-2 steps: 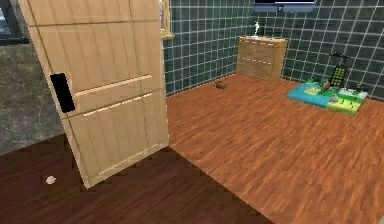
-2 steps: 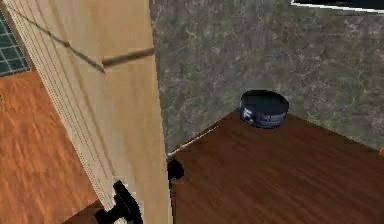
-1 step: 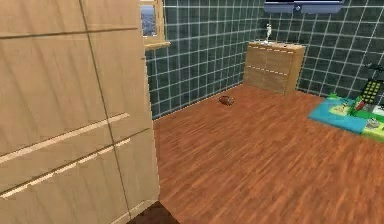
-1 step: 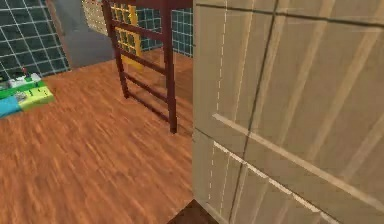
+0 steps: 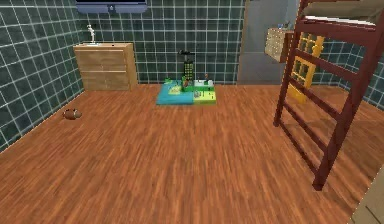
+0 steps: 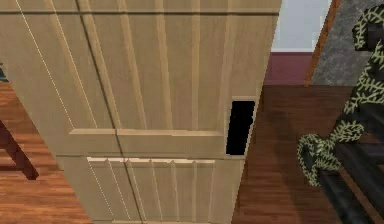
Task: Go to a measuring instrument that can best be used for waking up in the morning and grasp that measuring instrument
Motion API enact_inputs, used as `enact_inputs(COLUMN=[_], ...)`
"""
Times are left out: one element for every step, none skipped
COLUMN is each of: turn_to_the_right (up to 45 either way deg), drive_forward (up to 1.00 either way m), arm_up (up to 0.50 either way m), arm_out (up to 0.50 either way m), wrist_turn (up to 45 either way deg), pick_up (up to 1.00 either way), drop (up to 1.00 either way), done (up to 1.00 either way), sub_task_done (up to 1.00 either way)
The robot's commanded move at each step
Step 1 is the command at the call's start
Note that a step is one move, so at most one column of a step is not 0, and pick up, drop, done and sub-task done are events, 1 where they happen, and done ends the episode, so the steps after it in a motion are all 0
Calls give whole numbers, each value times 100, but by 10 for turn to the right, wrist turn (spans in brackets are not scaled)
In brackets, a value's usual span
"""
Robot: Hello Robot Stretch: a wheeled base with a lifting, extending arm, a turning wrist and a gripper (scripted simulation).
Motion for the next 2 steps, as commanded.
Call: enact_inputs(turn_to_the_right=[150,0], drive_forward=[0,100], arm_up=[0,0], arm_out=[0,0], wrist_turn=[0,0], pick_up=[0,0], drop=[0,0], done=[0,0], sub_task_done=[0,0])
